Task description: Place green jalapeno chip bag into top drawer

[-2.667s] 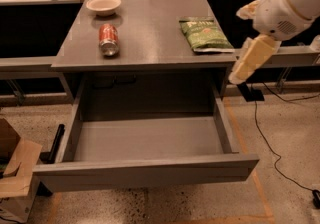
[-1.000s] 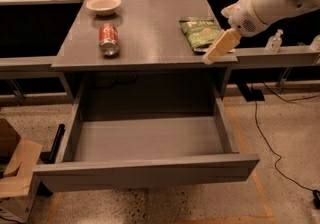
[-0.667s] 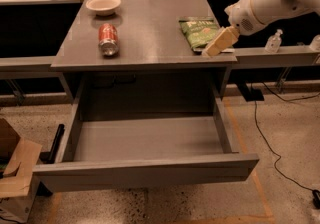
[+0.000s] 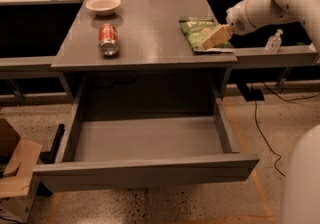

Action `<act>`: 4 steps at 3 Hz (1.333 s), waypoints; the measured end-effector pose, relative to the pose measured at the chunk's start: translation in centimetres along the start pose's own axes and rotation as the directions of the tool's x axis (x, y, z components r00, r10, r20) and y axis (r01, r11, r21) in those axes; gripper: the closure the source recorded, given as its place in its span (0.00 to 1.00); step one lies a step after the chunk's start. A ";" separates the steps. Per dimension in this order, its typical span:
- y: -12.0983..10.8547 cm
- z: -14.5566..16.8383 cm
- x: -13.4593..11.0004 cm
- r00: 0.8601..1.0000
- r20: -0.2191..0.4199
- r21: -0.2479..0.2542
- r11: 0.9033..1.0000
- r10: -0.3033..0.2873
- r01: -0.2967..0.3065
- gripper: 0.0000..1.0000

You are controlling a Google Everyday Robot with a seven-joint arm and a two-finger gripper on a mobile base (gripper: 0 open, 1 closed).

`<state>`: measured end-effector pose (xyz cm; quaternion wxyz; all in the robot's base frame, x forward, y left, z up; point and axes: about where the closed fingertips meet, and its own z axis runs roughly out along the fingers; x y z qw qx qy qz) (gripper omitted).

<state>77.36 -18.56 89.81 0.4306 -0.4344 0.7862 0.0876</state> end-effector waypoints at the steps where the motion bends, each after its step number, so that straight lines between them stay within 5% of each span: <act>1: -1.6 3.0 0.0 0.997 0.060 0.005 0.999 0.045 -0.045 0.00; 2: -2.3 5.8 0.1 0.993 0.095 -0.012 0.997 0.074 -0.073 0.00; 4: -2.7 7.9 1.8 0.989 0.094 -0.029 0.993 0.118 -0.116 0.49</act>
Offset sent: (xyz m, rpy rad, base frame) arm 0.0822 0.0175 -0.0411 0.1715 -0.0216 -0.0198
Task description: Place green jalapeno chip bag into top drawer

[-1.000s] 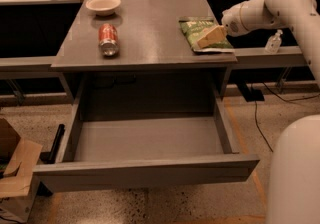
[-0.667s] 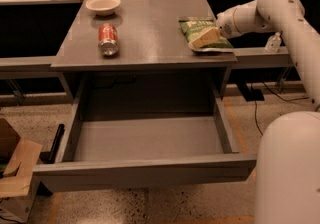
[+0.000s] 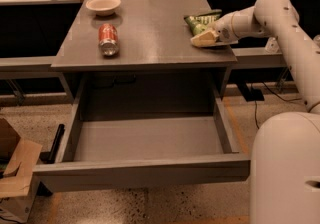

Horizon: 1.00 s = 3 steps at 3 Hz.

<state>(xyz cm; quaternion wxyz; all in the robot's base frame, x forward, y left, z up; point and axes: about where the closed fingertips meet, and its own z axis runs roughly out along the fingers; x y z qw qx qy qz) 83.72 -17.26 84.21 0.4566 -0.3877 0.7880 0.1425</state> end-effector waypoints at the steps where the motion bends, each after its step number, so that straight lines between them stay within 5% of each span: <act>1: 0.2 -0.4 0.0 1.000 0.003 0.000 1.000 -0.009 0.009 0.73; 2: 1.9 -2.3 -2.2 0.998 0.024 -0.027 0.998 -0.063 0.064 0.95; 3: 5.9 -5.6 -4.6 0.986 0.028 -0.103 0.981 -0.165 0.167 1.00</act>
Offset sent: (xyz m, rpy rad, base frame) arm -0.0516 0.0173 0.0727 -0.0332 -0.0986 0.1306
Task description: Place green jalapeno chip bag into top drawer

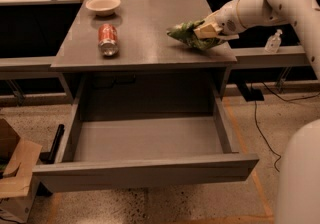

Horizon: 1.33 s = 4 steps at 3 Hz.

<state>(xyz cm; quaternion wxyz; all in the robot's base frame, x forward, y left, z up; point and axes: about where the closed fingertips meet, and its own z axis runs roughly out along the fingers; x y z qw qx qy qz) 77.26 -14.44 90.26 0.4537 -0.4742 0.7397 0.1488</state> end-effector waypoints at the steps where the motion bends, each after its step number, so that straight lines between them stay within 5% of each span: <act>1: 5.5 -3.5 -1.8 0.999 -0.021 -0.096 0.995 -0.040 0.038 1.00; 2: 11.3 -6.3 -2.0 0.999 -0.041 -0.171 0.985 -0.017 0.010 1.00; 3: 17.2 -7.3 0.4 0.996 -0.078 -0.239 0.970 0.035 -0.052 1.00; 4: 22.3 -5.7 5.2 0.982 -0.170 -0.334 0.933 0.079 -0.133 0.82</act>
Offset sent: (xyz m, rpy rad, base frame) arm -0.2392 0.0485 -0.0120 -0.0129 0.3132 0.2018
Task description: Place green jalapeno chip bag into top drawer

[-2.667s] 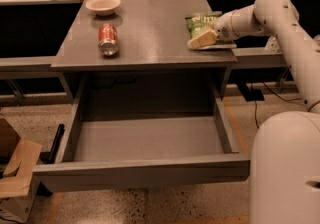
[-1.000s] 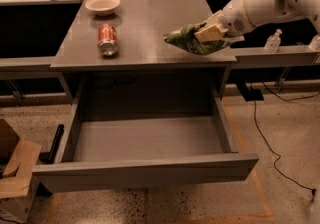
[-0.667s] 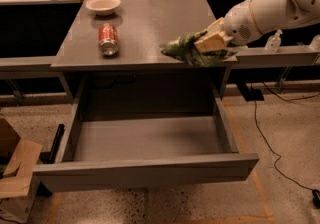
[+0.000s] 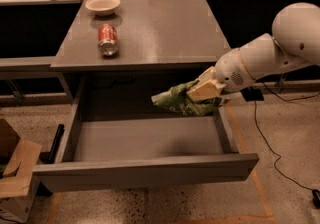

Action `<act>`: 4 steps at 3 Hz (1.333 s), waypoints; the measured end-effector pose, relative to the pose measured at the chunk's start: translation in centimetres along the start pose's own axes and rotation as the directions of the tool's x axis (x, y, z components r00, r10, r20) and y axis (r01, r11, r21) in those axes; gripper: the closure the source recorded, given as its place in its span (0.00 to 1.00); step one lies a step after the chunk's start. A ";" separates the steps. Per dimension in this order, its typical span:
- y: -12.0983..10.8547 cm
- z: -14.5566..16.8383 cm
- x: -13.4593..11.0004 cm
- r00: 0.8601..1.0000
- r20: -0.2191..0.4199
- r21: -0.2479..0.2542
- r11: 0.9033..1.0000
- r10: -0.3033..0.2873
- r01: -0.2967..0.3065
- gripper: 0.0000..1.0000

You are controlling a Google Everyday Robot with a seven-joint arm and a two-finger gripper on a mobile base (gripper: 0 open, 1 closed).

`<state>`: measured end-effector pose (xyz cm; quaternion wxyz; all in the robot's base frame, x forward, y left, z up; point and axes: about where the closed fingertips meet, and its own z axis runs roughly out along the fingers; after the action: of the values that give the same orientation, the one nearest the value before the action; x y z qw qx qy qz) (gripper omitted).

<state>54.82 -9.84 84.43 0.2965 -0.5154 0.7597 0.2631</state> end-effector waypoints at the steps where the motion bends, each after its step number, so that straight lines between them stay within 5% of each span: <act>1: 0.6 0.8 0.7 1.000 -0.013 -0.019 1.000 0.007 -0.008 0.59; 3: 1.1 5.3 3.6 0.996 0.032 -0.103 0.991 0.085 -0.081 0.13; 4: 1.6 8.4 5.9 0.987 0.042 -0.158 0.976 0.156 -0.147 0.00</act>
Offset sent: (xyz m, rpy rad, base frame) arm -0.0087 0.0143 -0.0505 0.0503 0.0902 0.0382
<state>53.08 -7.07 74.59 0.2551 -0.4702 0.7658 0.3569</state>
